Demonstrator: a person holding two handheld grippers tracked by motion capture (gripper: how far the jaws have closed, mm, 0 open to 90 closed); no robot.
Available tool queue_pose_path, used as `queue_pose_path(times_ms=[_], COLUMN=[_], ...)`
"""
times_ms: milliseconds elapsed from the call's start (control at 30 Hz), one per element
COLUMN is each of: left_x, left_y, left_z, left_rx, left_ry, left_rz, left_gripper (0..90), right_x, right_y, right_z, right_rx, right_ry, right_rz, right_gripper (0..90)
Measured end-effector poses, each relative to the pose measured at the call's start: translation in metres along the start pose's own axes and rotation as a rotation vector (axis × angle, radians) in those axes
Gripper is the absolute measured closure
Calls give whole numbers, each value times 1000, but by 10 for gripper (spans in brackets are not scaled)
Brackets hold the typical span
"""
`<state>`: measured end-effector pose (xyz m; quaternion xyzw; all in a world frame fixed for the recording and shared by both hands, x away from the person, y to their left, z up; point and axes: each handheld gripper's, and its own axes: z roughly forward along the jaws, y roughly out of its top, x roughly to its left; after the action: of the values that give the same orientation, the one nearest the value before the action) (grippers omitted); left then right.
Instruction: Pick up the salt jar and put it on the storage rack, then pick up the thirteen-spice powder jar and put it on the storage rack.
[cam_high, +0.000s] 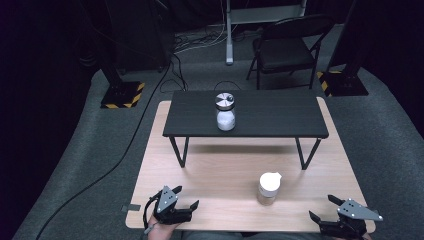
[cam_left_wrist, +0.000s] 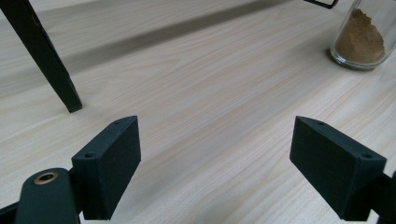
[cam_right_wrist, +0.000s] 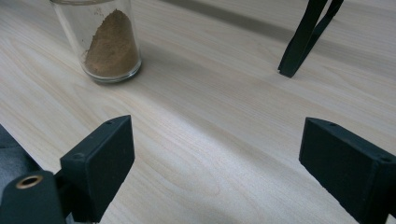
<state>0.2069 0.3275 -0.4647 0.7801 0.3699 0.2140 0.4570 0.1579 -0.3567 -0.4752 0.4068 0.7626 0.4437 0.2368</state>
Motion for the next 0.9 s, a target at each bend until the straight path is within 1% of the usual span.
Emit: queue_pose_path(times_ms=[900], left_x=[0], left_y=[0], left_z=[0], left_rx=[2], left_ry=[-3], left_rz=[-1], left_gripper=[157], right_x=[0], right_y=[0], right_z=[1], right_rx=[1], right_ry=[5], right_rz=[-3], right_gripper=[91])
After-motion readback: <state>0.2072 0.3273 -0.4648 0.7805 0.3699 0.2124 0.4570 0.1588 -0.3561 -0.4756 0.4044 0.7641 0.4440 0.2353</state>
